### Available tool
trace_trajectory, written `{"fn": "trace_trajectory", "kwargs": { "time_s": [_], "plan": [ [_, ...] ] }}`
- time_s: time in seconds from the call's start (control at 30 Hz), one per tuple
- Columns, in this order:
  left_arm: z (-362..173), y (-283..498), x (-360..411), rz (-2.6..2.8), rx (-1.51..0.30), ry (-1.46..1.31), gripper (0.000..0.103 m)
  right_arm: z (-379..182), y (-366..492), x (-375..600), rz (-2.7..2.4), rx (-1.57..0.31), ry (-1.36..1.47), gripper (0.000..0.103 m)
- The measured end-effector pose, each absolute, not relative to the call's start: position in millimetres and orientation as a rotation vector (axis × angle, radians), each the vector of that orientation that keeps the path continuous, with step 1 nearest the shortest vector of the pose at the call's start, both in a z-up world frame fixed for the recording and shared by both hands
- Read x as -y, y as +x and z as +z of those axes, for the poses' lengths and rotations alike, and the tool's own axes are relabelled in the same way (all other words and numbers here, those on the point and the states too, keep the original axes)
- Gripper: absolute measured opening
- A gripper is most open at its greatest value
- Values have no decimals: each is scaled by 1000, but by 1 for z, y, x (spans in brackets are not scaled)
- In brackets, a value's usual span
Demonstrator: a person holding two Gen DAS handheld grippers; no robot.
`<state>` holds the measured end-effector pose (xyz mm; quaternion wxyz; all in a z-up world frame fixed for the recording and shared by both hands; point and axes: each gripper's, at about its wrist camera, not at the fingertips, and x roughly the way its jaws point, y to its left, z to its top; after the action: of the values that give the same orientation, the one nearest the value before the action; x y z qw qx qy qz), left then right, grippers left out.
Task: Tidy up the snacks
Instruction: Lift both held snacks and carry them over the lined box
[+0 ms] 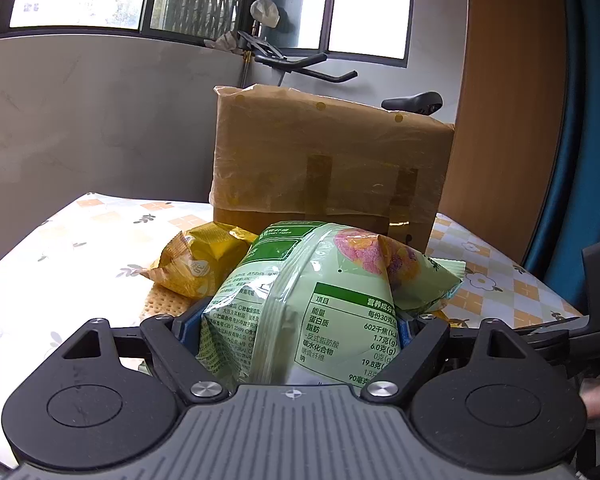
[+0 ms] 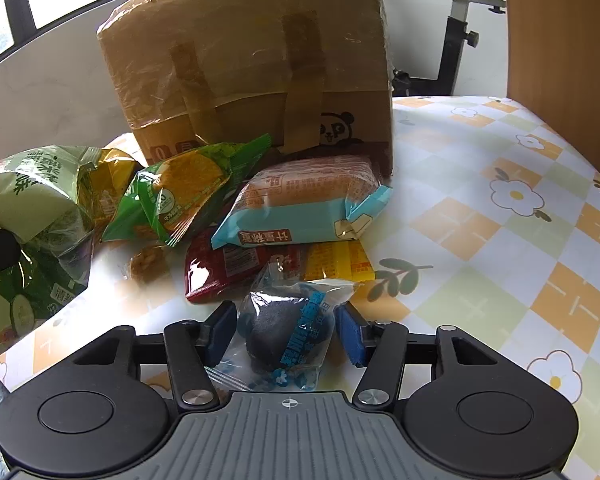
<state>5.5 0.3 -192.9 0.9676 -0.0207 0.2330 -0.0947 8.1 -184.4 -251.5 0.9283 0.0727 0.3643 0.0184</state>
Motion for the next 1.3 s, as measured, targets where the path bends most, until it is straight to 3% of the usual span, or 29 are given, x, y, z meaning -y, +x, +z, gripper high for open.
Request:
{"fn": "trace_trajectory", "kwargs": {
  "time_s": [0.2, 0.73, 1.3],
  "plan": [
    [-193, 5, 0, -183, -468, -41, 86, -245, 3, 188, 39, -738, 177, 40],
    [-172, -1, 4, -134, -392, 19, 86, -204, -16, 198, 14, -593, 164, 39],
    [-103, 41, 1, -89, -247, 58, 86, -99, 13, 214, 68, -369, 77, 40]
  ]
}}
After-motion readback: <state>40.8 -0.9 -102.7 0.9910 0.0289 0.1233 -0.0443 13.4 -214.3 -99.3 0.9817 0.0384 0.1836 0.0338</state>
